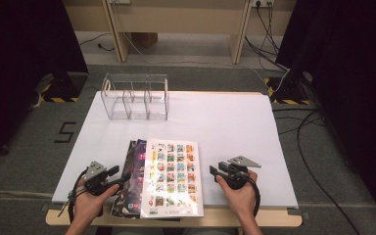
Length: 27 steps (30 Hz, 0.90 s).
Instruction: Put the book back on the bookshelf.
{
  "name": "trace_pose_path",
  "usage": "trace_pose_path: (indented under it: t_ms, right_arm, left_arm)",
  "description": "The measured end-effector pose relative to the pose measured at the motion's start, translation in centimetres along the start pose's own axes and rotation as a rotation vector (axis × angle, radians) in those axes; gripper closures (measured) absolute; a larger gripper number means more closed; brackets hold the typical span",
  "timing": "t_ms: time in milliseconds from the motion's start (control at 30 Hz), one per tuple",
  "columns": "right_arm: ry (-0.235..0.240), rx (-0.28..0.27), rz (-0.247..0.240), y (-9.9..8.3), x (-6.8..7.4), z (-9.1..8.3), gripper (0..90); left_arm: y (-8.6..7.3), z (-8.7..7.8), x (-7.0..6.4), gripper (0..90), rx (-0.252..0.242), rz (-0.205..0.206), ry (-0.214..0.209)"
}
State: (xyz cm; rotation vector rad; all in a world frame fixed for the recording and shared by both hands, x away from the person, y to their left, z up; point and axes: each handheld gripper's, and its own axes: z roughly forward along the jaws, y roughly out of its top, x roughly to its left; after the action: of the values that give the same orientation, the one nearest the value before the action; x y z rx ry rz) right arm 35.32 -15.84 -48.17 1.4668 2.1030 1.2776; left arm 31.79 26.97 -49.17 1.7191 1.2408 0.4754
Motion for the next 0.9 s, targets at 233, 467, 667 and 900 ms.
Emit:
trace_pose_path:
  t_ms: [233,467,667,900]
  right_arm:
    - [0.029,0.012,0.008,0.1,0.2,-0.1,52.4]
    - [0.063,0.024,0.02,0.7,0.6,-0.3,51.2]
    - [0.11,0.056,0.014,1.5,1.7,-0.1,50.6]
    - [0.165,0.1,0.018,2.0,2.5,0.3,50.1]
  left_arm:
    - [0.4,0.0,-0.2,42.0,0.001,-0.007,-0.014]
    - [1.6,0.1,-1.0,45.2,0.001,-0.013,-0.065]
    - [2.6,0.3,-2.8,45.0,0.016,0.004,-0.133]
    - [3.7,2.0,-3.9,43.4,0.095,0.025,-0.158]
